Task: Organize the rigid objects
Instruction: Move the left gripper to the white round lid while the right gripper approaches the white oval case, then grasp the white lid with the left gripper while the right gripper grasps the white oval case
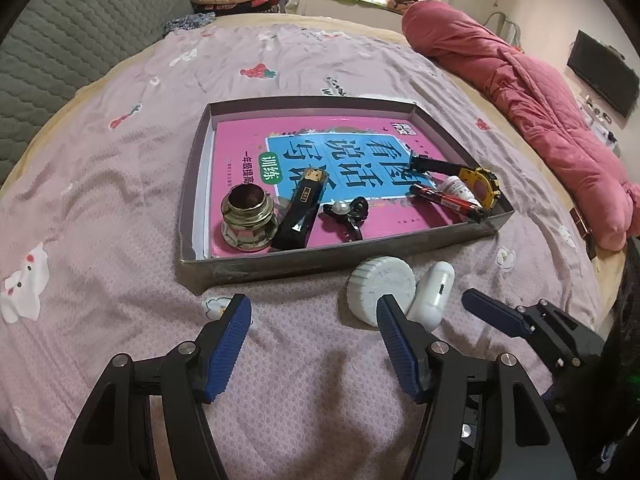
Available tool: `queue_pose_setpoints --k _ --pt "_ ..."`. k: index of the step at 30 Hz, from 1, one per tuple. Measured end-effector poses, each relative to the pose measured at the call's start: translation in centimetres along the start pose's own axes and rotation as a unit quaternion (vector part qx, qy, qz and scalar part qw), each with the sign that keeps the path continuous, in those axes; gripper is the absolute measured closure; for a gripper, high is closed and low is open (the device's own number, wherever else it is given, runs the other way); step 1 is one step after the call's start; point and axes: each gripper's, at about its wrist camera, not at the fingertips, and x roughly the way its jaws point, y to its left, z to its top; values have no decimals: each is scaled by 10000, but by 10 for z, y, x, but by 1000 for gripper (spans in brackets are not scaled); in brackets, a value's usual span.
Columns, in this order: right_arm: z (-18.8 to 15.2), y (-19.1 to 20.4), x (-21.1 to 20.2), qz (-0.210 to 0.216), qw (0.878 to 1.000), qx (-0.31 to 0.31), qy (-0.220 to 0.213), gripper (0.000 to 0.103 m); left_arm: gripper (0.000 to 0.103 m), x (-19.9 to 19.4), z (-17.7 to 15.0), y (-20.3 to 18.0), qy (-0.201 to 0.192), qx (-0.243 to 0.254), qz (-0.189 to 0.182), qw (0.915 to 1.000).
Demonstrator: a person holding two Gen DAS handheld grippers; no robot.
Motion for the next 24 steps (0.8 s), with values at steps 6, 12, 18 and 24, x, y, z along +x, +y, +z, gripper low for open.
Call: queue_pose_setpoints --k 6,12,18,24 --pt "0 -4 17 29 9987 500 91 51 36 8 1 -1 68 -8 -1 10000" --pt "-1 -15 24 -34 9959 898 55 47 36 15 4 -5 100 24 -20 9999" --pt "-5 -31 16 -28 9929 1181 146 47 36 25 5 -11 190 146 -44 9997" --pt "-11 -57 12 209 9854 1678 189 48 36 39 8 -14 305 135 -307 9990"
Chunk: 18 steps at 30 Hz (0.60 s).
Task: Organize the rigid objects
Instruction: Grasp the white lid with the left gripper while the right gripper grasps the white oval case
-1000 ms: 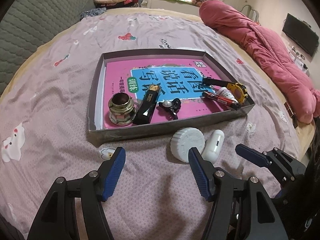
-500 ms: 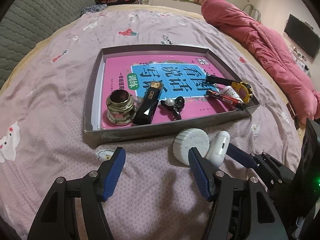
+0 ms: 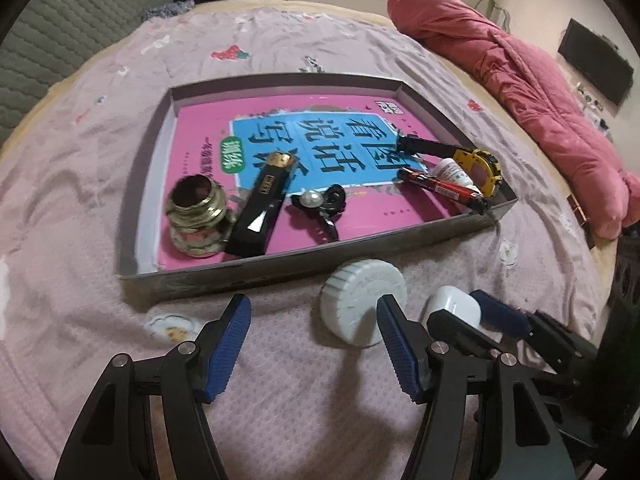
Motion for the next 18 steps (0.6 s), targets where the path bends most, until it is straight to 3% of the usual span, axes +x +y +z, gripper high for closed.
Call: queue_pose_setpoints --k 8,13,18 --pt "1 -10 5 430 9980 347 316 48 39 17 4 1 226 -93 -621 9978" --pt "0 -18 2 638 9942 554 658 50 41 28 5 -15 357 354 -569 9971" --pt "-7 -41 -2 1224 9798 1367 798 51 45 30 7 -17 349 439 -639 9964"
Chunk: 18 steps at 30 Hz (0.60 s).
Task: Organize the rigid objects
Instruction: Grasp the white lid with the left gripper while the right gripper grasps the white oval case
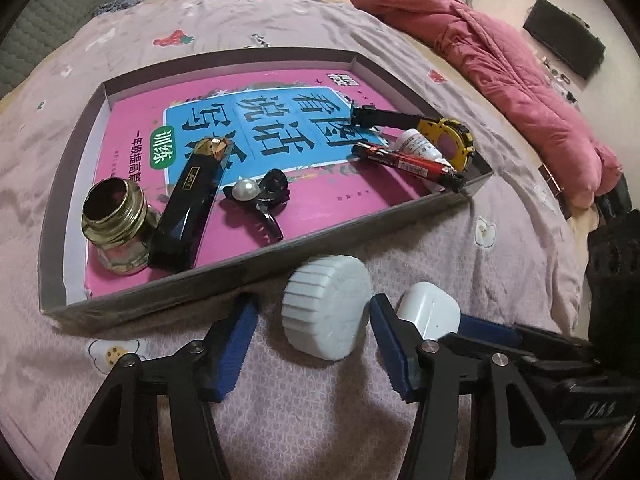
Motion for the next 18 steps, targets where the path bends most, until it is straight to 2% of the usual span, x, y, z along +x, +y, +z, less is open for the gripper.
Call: queue_pose_setpoints --k 6,11,13,14,18 --pt "7 -13 7 374 9985 395 46 51 52 1 2 -2 30 131 -40 9999" --pt "18 -7 21 421 9987 237 144 50 63 0 2 -4 43 193 -130 9997" --pt "20 0 26 390 9991 47 189 48 64 -1 0 -7 19 259 -64 9996" --pt "22 3 29 340 9992 -100 210 48 68 -1 -1 -7 11 270 -63 9996" --pt "27 5 34 405 9982 -331 309 48 70 -4 -4 -2 -6 171 -133 9998"
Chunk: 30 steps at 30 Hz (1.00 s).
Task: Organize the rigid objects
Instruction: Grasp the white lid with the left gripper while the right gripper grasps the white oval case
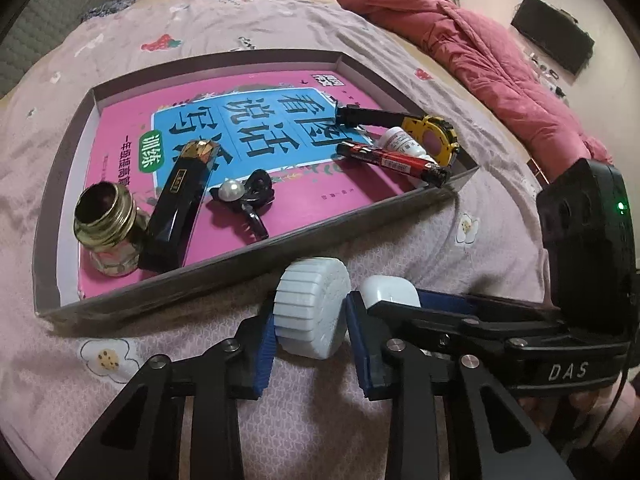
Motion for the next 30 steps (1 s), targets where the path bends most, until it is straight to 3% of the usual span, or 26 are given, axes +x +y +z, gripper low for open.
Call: queue_pose_setpoints --k 9,16,20,24,30 --pt "3 -14 -4 560 9966 147 593 51 70 -3 1 8 -28 -172 -165 9997" --pt "6 -7 9 465 9971 156 580 50 85 -18 0 -2 -213 43 -94 9997" --pt "12 -1 16 461 9969 18 632 48 86 -12 -2 -1 -107 54 -74 9999" --pt "12 14 21 222 9962 -523 654 48 86 -10 -2 12 -150 -243 -252 9993" --pt "12 29 20 138 9942 -915 542 68 86 -27 -6 15 -328 -272 -150 9990"
